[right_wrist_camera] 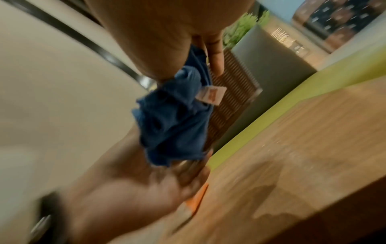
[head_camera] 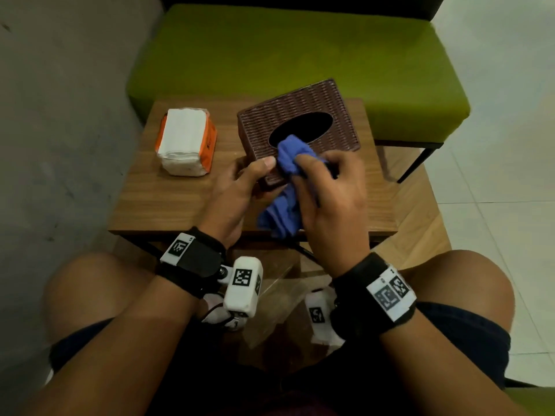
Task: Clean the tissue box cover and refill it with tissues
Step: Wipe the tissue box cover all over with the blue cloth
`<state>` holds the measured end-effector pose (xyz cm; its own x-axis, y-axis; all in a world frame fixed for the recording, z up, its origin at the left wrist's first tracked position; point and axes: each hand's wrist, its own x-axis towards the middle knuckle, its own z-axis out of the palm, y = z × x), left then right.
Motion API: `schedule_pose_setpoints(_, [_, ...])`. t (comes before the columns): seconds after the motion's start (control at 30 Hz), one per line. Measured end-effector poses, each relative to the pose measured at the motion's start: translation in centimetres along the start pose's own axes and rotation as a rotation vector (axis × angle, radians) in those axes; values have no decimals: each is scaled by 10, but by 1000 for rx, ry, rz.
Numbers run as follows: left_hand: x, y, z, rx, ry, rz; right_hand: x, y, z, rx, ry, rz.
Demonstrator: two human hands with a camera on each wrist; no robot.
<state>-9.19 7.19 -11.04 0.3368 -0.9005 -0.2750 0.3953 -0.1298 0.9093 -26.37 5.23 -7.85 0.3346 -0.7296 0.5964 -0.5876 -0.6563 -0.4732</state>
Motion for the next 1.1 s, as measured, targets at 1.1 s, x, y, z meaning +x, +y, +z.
schedule_pose_setpoints(1.1, [-6,12,18,10,-27,56,5,-3,-15,-46,1,-40])
